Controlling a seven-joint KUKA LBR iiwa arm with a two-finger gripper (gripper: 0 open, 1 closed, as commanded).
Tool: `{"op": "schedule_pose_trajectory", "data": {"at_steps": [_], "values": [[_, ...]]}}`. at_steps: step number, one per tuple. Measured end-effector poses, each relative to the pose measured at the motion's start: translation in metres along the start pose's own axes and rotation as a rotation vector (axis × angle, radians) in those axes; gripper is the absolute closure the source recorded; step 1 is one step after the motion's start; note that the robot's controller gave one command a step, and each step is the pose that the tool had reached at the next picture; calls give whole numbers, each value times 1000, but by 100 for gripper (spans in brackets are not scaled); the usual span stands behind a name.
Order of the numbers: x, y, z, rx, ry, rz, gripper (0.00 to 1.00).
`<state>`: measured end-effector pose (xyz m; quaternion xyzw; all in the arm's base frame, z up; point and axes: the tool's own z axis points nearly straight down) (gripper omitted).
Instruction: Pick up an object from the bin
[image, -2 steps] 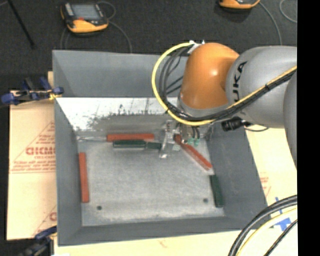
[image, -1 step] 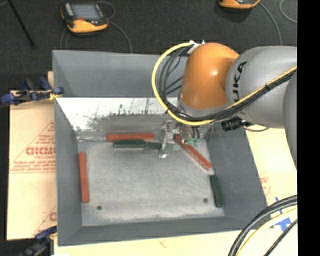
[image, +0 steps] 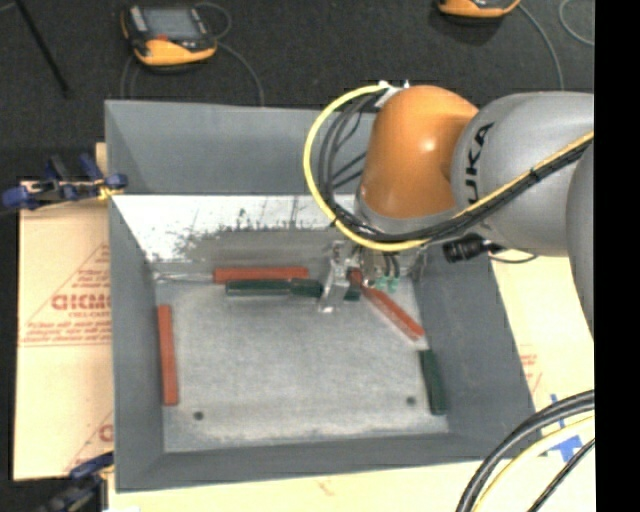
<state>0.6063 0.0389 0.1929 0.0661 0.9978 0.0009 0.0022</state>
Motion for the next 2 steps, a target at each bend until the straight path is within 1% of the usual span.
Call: {"op": "schedule_pose_trajectory", "data": {"at_steps": [2], "values": [[0, 0, 0, 0, 0, 0, 100]]}}
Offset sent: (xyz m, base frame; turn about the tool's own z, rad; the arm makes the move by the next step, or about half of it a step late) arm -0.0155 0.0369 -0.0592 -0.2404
